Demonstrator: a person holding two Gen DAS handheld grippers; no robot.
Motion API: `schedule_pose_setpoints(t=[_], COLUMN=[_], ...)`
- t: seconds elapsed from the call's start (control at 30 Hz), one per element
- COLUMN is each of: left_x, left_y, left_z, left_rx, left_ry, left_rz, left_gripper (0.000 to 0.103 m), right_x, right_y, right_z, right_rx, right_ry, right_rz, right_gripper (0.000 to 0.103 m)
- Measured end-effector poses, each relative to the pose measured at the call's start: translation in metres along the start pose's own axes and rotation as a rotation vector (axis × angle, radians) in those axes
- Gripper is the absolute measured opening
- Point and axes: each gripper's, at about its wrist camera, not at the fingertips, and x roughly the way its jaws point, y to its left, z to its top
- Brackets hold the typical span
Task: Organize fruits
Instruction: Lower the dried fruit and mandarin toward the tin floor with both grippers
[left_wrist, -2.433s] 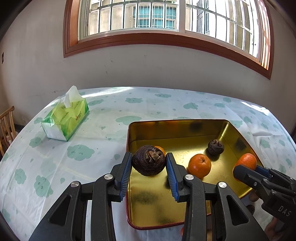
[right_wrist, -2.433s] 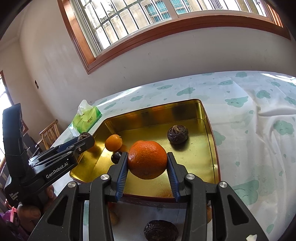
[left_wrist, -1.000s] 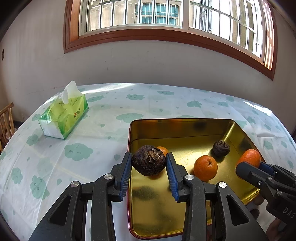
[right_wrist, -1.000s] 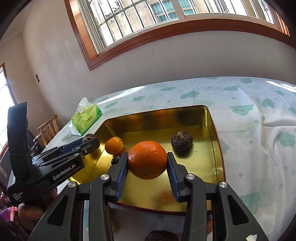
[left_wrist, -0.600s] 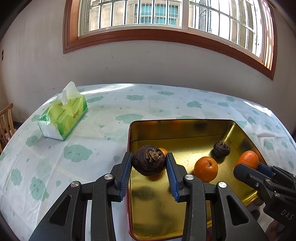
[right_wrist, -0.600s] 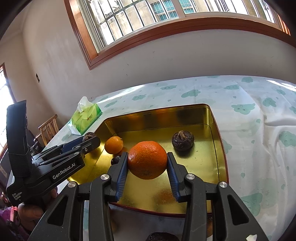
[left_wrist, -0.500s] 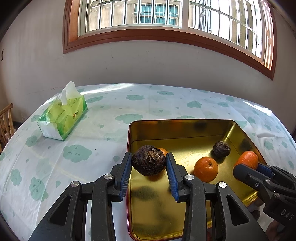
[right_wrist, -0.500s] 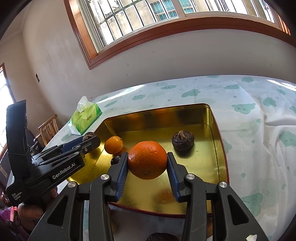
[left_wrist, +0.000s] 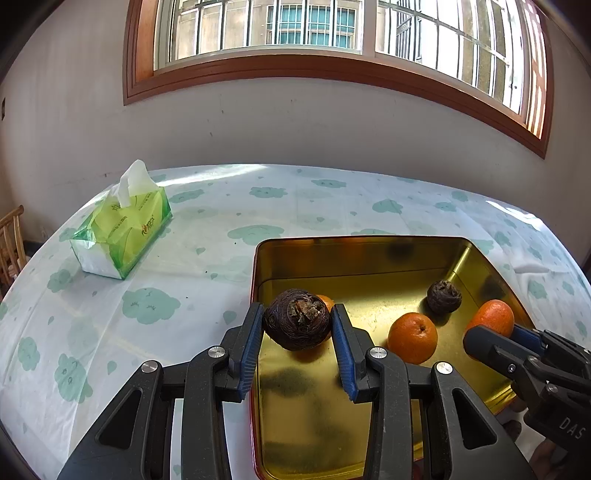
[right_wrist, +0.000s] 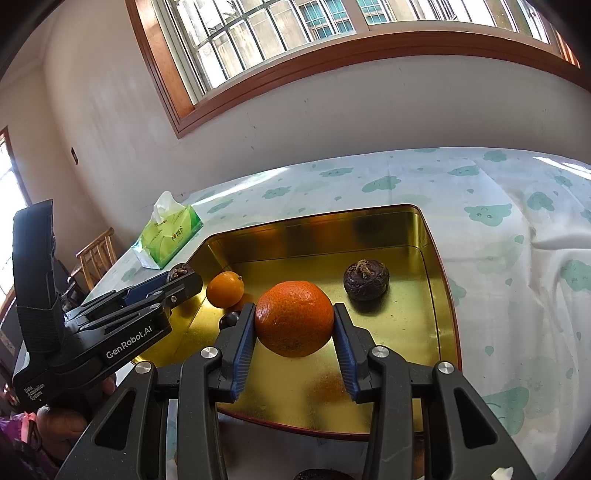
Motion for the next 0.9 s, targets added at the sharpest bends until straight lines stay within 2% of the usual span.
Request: schedule_pose_setpoints(t=[0.9], left_x=[0.0070], left_y=[-0.0019], left_z=[0.0009], left_rx=[0.001], left_ry=[0.004], left_rz=[-0.003], left_gripper=[0.038], right_x=[0.0049], right_y=[0.0000], right_z=[-0.0005], right_rx=[0.004], right_ry=[0.007], right_rz=[0.000], right_gripper=[0.037])
